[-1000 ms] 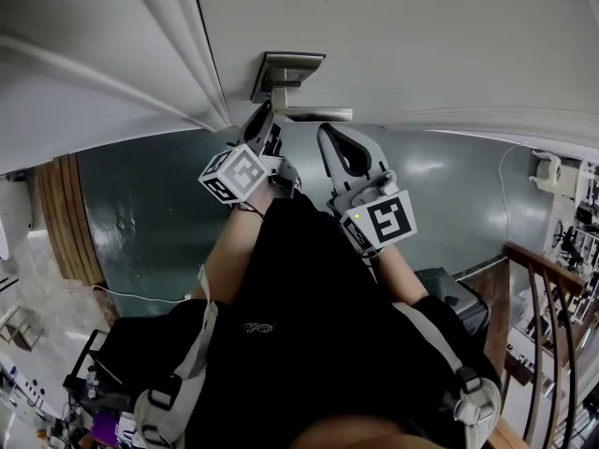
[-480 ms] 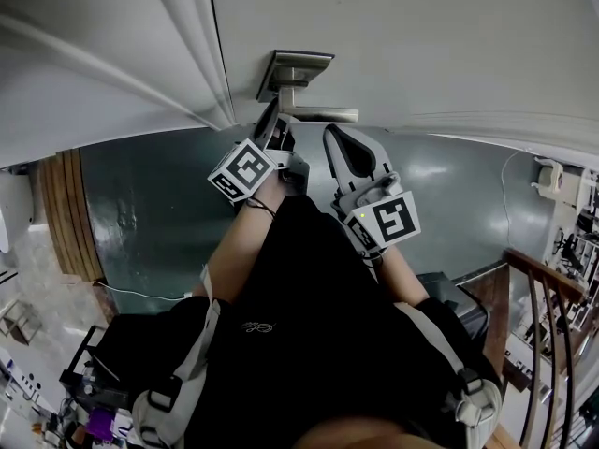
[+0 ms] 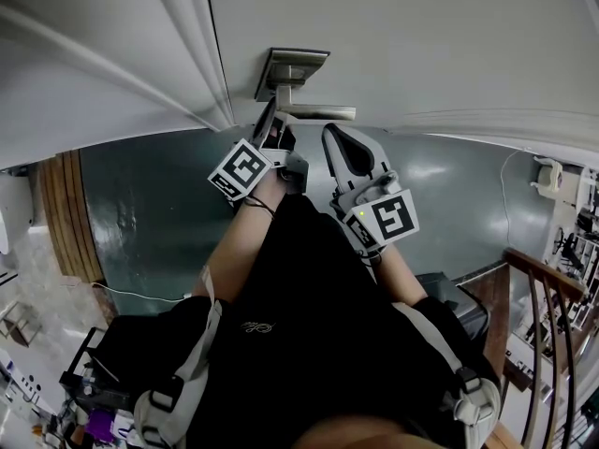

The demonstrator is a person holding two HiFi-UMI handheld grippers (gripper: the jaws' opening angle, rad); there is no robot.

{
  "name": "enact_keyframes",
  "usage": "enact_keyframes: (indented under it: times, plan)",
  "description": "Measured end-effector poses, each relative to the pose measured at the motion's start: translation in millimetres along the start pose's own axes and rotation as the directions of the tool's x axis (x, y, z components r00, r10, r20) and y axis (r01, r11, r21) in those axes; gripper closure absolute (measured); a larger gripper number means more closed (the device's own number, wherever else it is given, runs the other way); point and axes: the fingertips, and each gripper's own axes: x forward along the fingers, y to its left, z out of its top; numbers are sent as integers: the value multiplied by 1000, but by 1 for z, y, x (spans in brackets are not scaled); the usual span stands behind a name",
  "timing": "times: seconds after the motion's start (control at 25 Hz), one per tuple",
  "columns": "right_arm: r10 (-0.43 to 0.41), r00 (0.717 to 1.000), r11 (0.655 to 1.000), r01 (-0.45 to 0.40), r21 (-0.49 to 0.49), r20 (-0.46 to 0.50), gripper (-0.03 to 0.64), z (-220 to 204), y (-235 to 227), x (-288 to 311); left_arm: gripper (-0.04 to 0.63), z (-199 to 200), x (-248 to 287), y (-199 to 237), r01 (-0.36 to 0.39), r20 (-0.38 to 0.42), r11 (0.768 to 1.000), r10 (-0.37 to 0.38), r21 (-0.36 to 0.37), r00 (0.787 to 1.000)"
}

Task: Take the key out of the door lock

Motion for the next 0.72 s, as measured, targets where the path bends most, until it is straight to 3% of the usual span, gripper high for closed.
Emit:
enact_keyframes:
  times: [0.28,0.44,0.72]
  plan:
    - [-23,1000,1000,23,5,4,609,-3,-6,-6,557,-1,1,3,15,-24,1000,-15,-6,1000]
    - [-37,999,999,37,14,4,609,-3,-11,-8,558,-1,2,3,11,16,999,-11,-36,1000]
    - [-36,999,999,36,18,7,609,-2,-12,-5,558,-1,2,2,15,19,999,-14,-42,1000]
